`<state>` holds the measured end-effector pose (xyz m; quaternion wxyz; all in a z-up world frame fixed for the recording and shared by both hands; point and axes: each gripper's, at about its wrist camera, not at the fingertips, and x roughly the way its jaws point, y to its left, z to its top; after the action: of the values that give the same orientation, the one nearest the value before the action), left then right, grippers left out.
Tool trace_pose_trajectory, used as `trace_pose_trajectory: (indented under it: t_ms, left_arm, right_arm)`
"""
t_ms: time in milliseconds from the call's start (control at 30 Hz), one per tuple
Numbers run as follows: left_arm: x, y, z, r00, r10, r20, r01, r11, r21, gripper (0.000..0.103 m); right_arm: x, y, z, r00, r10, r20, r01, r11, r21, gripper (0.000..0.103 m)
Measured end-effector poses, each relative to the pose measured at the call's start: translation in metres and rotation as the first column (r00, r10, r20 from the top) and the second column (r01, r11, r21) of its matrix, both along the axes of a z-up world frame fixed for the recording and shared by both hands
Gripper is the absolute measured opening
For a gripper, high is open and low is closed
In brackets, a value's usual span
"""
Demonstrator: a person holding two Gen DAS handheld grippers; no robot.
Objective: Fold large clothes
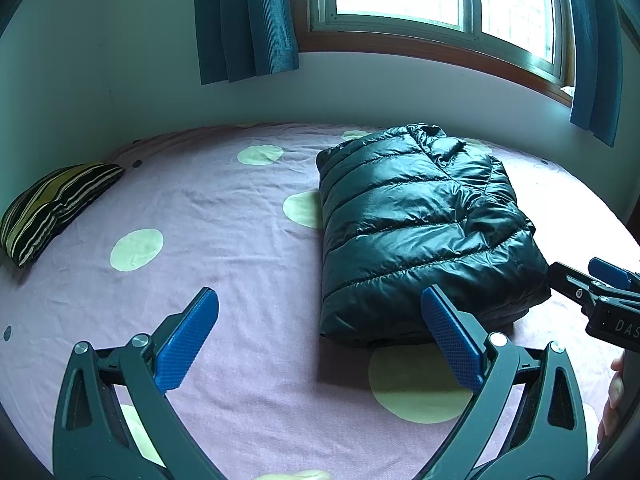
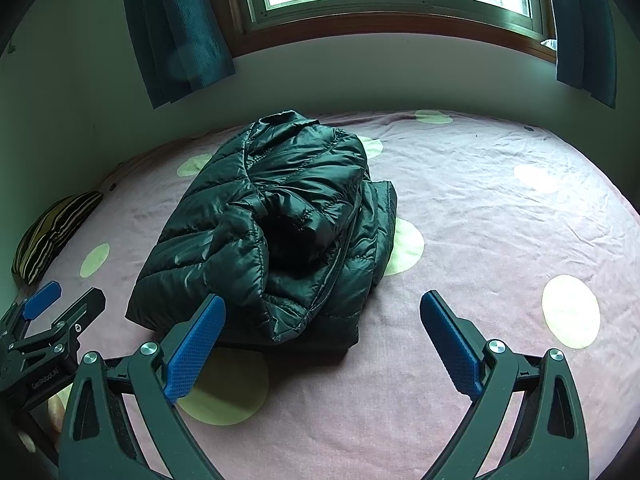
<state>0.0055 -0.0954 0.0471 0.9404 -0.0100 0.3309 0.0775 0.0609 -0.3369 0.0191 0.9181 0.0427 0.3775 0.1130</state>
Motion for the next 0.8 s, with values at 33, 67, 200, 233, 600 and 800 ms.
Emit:
trace_pose_trajectory:
  t_ms: [33,67,200,233,600,800]
  left_arm:
    - [-0.0001,-0.0007,-0.0002,1.000,-0.001,-0.001,0.001,1.000,-0.001,0.101]
    - [-0.0002,-0.0010,-0.0008,1.000,-0.002,-0.002,0.002,1.000,-0.001,0.101]
    - [-0.0003,-0.0013,-0.0022,1.000,-0.001,-0.003,0.001,1.000,-0.002,0.101]
    - [-0.0002,-0.0015,-0.0026,1.000,0.000,-0.003,0.000,1.000,-0.003,0.101]
    - [0.0005,-0.0015,-0.0029,1.000,-0.006,-0.003,0.006,1.000,-0.004,0.101]
    - [0.0032,-0.0007,-0.0047,1.000,0.002,-0.005,-0.003,1.000,-0.004,0.101]
  right_arm:
    - [0.0003,-0.0002,-0.0006,1.000,0.001,-0.001,-0.001,1.000,0.000,0.097]
    - [0.0001,0.0000,-0.0012,1.000,0.001,-0.002,-0.001,1.000,-0.001,0.097]
    - [0.0013,-0.0002,-0.0033,1.000,0.003,-0.008,-0.003,1.000,-0.002,0.097]
    - [0.0007,0.0001,-0.0035,1.000,0.003,-0.009,-0.003,1.000,-0.003,0.097]
    - [0.0023,-0.0003,-0.0067,1.000,0.009,-0.016,-0.009,1.000,-0.007,0.097]
    - [0.0044,-0.0010,-0.0093,1.000,0.014,-0.024,-0.015,1.000,-0.010,0.097]
